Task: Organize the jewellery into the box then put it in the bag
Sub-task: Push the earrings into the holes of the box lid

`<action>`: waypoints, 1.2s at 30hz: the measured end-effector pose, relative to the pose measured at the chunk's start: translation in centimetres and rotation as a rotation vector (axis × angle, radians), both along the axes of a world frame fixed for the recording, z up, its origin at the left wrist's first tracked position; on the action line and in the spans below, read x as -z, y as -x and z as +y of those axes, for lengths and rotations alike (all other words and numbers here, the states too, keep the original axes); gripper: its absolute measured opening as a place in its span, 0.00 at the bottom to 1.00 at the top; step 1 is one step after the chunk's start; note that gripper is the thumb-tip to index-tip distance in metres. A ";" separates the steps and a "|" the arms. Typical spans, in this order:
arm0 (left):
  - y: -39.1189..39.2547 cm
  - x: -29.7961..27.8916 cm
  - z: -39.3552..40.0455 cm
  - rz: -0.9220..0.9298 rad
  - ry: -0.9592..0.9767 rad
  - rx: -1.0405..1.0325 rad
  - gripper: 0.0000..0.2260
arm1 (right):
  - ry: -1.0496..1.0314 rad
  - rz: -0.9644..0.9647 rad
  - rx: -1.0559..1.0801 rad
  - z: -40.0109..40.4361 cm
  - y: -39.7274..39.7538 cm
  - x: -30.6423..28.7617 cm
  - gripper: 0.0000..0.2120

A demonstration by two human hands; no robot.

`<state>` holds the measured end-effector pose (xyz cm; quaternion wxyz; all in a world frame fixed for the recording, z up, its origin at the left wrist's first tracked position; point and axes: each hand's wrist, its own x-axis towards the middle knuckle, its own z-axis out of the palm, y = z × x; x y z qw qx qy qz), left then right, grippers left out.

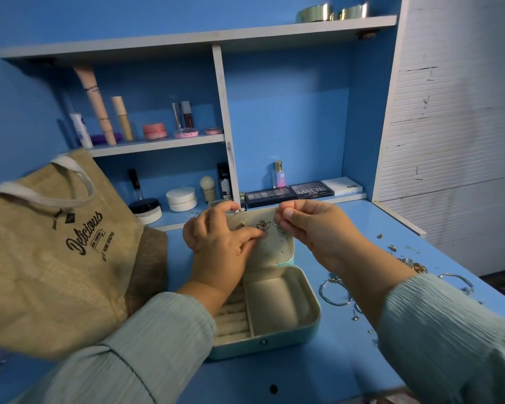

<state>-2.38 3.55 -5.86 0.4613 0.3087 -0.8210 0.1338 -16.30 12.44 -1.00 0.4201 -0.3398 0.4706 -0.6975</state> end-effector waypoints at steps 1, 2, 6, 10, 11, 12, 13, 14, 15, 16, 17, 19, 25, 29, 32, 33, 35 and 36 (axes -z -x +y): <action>0.1 0.0 -0.1 0.005 0.004 0.003 0.07 | 0.002 0.001 -0.001 0.0 0.0 0.0 0.10; 0.2 0.0 -0.1 0.007 0.013 0.007 0.10 | 0.003 0.001 -0.002 0.1 0.0 0.0 0.10; 0.5 -0.1 -0.1 0.019 0.046 0.023 0.10 | -0.006 0.004 0.002 0.3 0.0 -0.1 0.10; 0.6 0.2 -0.3 0.061 0.119 0.025 0.06 | -0.010 0.000 0.002 0.4 0.1 0.1 0.11; 0.6 0.3 -0.5 0.072 0.136 0.024 0.09 | -0.012 -0.004 0.000 0.4 0.1 0.1 0.11; 0.5 0.3 -0.5 0.085 0.138 0.024 0.12 | -0.015 -0.004 -0.001 0.4 0.2 0.1 0.11; 0.5 0.3 -0.5 0.095 0.128 0.023 0.15 | -0.019 0.001 -0.003 0.5 0.2 0.1 0.11; 0.5 0.4 -0.5 0.100 0.111 0.012 0.19 | -0.025 0.012 -0.003 0.6 0.2 0.1 0.11; 0.5 0.4 -0.5 0.095 0.102 -0.012 0.22 | -0.032 0.028 -0.001 0.7 0.2 0.1 0.10; 0.4 0.4 -0.4 0.081 0.104 -0.041 0.24 | -0.040 0.048 0.001 0.8 0.2 0.0 0.10; 0.4 0.5 -0.4 0.064 0.114 -0.066 0.25 | -0.047 0.073 0.003 0.9 0.2 0.0 0.10; 0.3 0.5 -0.2 0.040 0.152 -0.090 0.24 | -0.073 0.146 0.013 1.2 0.1 -0.2 0.10; 0.0 0.6 1.0 0.017 0.292 -0.100 0.13 | -0.192 0.356 0.054 2.1 0.1 -0.8 0.08; -0.3 0.6 2.2 -0.037 0.387 -0.151 0.10 | -0.232 0.463 0.102 2.9 0.1 -1.9 0.07; -0.6 0.7 3.3 -0.086 0.455 -0.218 0.11 | -0.266 0.598 0.094 3.2 -0.1 -2.6 0.07; -0.7 0.7 3.7 -0.097 0.469 -0.237 0.11 | -0.273 0.639 0.078 3.2 -0.2 -2.7 0.06; -0.9 0.7 4.4 -0.115 0.483 -0.254 0.12 | -0.303 0.729 0.046 3.2 -0.6 -2.8 0.06; -1.0 0.7 4.8 -0.126 0.481 -0.253 0.13 | -0.322 0.773 0.033 3.1 -0.8 -2.8 0.06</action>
